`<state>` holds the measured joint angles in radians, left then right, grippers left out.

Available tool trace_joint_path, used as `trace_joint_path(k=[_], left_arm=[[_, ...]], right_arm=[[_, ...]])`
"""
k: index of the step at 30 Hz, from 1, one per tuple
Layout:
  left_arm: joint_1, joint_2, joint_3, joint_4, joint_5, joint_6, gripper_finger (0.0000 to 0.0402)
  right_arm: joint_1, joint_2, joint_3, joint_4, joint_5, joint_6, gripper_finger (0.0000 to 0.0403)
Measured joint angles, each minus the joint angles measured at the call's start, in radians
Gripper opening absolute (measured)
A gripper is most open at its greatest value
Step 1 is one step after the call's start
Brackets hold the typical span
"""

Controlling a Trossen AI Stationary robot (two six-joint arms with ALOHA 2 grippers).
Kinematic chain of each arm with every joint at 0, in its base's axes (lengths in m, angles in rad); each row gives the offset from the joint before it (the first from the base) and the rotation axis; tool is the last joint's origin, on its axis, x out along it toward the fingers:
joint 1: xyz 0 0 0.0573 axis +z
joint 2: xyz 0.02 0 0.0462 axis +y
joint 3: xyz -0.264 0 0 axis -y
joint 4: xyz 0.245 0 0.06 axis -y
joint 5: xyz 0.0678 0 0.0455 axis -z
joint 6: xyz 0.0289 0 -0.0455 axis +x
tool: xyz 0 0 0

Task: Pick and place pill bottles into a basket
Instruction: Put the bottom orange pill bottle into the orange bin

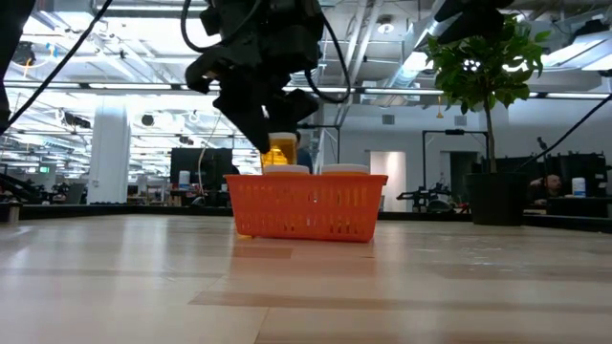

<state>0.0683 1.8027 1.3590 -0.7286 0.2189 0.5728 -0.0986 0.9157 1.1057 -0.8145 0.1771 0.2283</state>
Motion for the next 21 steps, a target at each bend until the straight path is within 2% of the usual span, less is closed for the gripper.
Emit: trace_joint_path(k=[21], left_arm=[[-0.004, 0.000, -0.003, 0.033, 0.009, -0.010, 0.0222]], right_arm=[[0.000, 0.000, 0.000, -0.014, -0.025, 0.000, 0.0265]])
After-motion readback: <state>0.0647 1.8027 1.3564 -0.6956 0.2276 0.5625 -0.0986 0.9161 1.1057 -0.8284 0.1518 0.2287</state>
